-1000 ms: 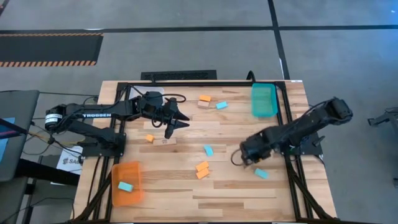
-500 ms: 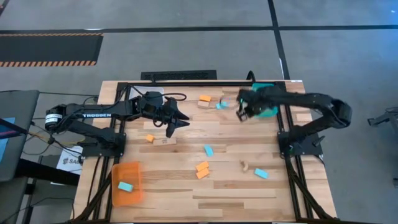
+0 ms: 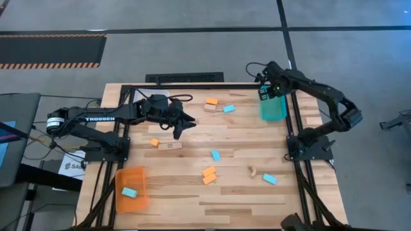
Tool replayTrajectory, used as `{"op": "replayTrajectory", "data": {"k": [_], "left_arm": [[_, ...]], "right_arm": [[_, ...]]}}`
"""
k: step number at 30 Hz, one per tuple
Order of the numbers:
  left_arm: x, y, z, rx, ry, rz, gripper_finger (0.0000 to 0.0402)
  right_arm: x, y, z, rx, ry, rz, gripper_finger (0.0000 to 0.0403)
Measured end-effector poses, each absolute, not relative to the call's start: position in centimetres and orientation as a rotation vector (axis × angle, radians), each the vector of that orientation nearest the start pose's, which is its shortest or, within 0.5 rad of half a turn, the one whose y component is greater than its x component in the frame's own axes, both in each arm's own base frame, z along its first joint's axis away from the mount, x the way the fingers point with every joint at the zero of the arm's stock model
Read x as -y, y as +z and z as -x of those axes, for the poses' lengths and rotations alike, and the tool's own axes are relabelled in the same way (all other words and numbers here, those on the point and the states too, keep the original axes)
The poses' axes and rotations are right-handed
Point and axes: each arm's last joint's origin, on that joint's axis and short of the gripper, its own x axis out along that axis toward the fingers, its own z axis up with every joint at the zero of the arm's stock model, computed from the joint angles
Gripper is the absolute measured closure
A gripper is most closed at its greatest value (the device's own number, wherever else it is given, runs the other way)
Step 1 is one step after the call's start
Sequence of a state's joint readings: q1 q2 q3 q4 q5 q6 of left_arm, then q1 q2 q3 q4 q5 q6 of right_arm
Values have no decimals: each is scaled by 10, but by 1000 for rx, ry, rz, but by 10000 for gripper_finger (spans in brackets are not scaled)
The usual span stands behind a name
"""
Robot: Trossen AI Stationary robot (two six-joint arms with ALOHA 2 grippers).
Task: Sort & place blocks by color
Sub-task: Put the orange block into the light blue bin
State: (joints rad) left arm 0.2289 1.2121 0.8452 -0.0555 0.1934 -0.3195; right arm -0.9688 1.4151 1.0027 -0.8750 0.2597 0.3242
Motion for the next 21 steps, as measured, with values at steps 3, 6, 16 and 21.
{"op": "replayTrajectory", "data": {"k": [3,6,16,21], "left_arm": [[-55,279,-260,-403,112,401,274],[-55,279,-260,-401,123,404,274],[-55,279,-260,-400,130,432,274],[-55,279,-260,-400,131,440,274]], "right_arm": [[224,217,-138,-1144,-1230,-736,274],[230,205,-141,-1198,-1205,-728,274],[242,163,-147,-1386,-1126,-756,269],[242,165,-148,-1370,-1096,-764,249]]}}
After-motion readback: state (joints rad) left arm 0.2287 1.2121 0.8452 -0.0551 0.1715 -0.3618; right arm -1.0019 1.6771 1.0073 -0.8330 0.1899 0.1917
